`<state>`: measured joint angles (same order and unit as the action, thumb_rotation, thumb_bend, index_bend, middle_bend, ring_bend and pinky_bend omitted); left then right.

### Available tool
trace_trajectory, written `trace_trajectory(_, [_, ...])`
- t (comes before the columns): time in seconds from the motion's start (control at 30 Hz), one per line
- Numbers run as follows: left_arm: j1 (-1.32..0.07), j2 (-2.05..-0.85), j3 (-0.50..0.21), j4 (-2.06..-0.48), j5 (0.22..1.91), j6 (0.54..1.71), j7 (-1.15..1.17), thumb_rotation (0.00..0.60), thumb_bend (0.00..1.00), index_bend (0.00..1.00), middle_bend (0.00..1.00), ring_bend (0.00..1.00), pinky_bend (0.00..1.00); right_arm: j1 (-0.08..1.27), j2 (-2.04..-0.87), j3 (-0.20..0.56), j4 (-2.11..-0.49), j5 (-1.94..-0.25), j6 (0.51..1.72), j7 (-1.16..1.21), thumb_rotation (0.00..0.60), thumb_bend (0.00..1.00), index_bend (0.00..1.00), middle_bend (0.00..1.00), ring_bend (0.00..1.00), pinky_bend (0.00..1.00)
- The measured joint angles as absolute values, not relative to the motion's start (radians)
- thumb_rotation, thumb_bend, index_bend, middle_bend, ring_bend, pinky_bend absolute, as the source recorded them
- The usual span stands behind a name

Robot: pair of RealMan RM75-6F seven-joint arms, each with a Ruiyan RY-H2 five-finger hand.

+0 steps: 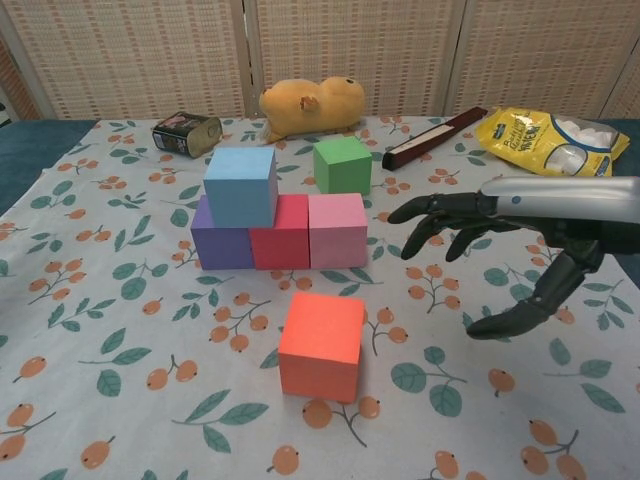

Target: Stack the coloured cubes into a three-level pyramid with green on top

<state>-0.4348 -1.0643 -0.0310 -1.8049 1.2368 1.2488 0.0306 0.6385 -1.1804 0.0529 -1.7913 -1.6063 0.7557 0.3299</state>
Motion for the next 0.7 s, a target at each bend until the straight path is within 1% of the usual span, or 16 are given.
trace_trajectory(0.23, [-0.424, -1.055, -0.037, -1.821, 1.272, 1.234, 0.010, 0.600, 0.31, 0.11, 0.00, 0.00, 0.06, 0.689, -1.327, 0.081, -1.737, -1.501, 0.720, 0.184, 0.474, 0.00, 0.05, 0.17, 0.01, 0.21])
trace_trajectory(0.37, [-0.425, -1.056, -0.040, -1.821, 1.288, 1.216, 0.005, 0.600, 0.30, 0.11, 0.00, 0.00, 0.06, 0.712, -1.390, 0.089, -1.713, -1.452, 0.710, 0.125, 0.479, 0.00, 0.05, 0.17, 0.01, 0.21])
trace_trajectory(0.7, [-0.423, -1.061, -0.049, -1.816, 1.320, 1.188, -0.030, 0.600, 0.30, 0.10, 0.00, 0.00, 0.06, 0.736, -1.534, 0.090, -1.625, -1.399, 0.743, -0.024, 0.486, 0.00, 0.05, 0.17, 0.01, 0.21])
